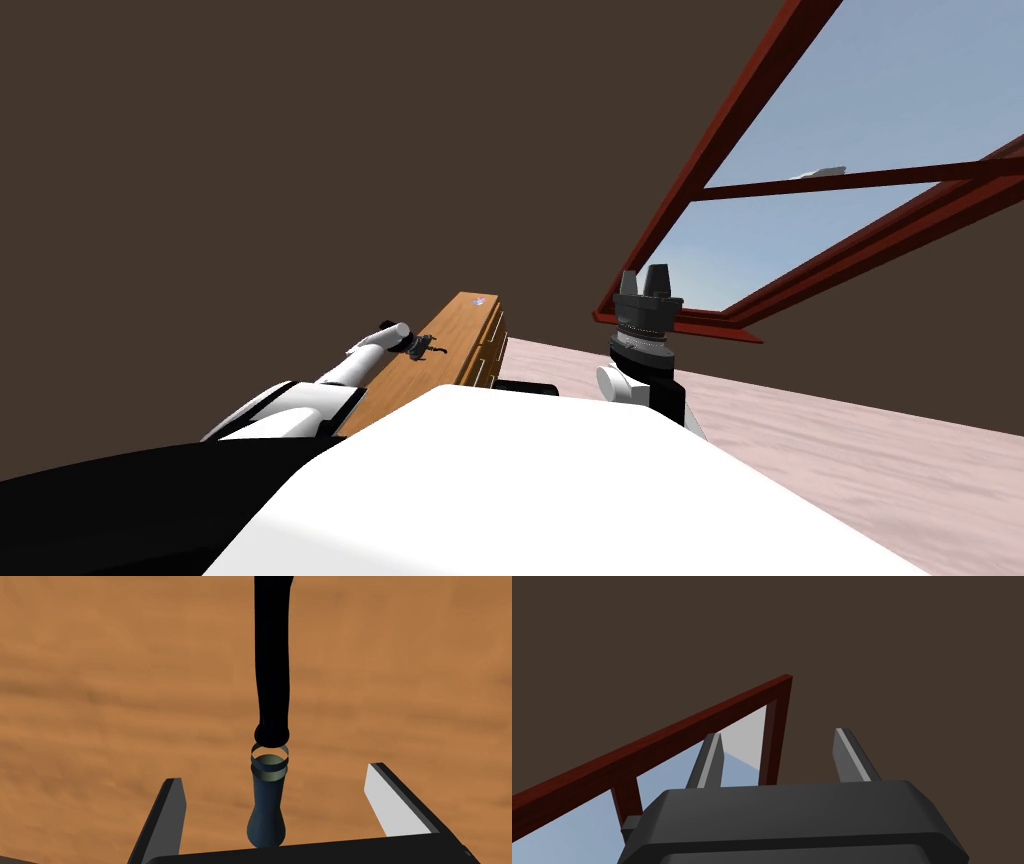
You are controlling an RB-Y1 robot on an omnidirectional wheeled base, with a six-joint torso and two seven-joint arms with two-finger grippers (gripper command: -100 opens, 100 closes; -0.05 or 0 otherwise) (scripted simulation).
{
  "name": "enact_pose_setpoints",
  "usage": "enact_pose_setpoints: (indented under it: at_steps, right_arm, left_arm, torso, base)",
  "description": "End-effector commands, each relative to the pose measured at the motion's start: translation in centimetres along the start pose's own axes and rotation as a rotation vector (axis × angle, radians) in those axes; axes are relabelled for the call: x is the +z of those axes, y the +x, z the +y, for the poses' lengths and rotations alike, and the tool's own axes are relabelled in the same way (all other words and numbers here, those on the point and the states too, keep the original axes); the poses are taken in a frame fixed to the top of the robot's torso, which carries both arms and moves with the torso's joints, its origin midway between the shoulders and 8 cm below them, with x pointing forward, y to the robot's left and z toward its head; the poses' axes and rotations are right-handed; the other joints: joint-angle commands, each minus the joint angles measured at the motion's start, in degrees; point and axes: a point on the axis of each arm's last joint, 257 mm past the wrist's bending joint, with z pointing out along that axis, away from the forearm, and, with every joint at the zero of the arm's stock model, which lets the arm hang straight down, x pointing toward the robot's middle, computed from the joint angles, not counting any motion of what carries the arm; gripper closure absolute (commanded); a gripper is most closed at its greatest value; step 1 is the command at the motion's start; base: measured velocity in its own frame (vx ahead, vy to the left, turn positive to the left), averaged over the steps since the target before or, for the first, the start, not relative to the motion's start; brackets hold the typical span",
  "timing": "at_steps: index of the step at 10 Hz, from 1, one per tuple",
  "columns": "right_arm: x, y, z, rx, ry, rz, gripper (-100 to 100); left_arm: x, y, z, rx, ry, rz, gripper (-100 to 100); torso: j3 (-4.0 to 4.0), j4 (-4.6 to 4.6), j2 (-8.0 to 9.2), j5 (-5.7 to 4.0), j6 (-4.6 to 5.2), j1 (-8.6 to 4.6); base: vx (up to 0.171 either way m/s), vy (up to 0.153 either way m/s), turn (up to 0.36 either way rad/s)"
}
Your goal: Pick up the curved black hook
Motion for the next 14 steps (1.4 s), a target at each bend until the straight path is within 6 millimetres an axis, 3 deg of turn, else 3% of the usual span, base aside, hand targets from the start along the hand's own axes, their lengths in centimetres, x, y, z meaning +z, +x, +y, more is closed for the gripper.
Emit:
enact_pose_setpoints:
  at_steps: [1,2,3,11,13,14]
  right_arm:
    - [0.0,0.0,0.0,0.000,0.000,0.000,0]
    - [0.0,0.0,0.0,0.000,0.000,0.000,0]
    - [0.0,0.0,0.0,0.000,0.000,0.000,0]
    - [0.0,0.0,0.0,0.000,0.000,0.000,0]
    - [0.0,0.0,0.0,0.000,0.000,0.000,0]
    - [0.0,0.0,0.0,0.000,0.000,0.000,0]
  left_arm:
    - [0.4,0.8,-1.1,0.018,-0.001,-0.005,-100]
    - [1.2,2.8,-2.4,0.016,0.003,0.023,-100]
    - [1.0,2.7,-3.3,0.036,0.006,0.009,-100]
    - [1.0,2.4,-3.0,0.046,-0.004,-0.006,-100]
    - [2.3,3.0,-2.8,0.042,0.004,-0.017,-100]
    - [2.0,2.7,-2.9,0.043,0.001,-0.016,-100]
  torso:
    - [0.00,0.00,0.00,0.00,0.00,0.00]
    - [-0.01,-0.01,-0.01,-0.02,-0.01,-0.03]
    - [-0.02,-0.01,-0.03,-0.02,-0.01,-0.07]
    - [0.02,0.00,0.05,-0.01,-0.03,0.02]
    - [0.03,0.01,0.07,0.00,-0.01,0.05]
    - [-0.03,-0.07,0.01,0.19,0.03,0.16]
  base:
    - [0.007,-0.013,0.044]
    - [0.006,-0.021,0.084]
    - [0.004,-0.008,0.030]
    - [-0.002,0.001,-0.002]
    - [-0.012,0.010,-0.039]
    - [-0.006,0.001,-0.010]
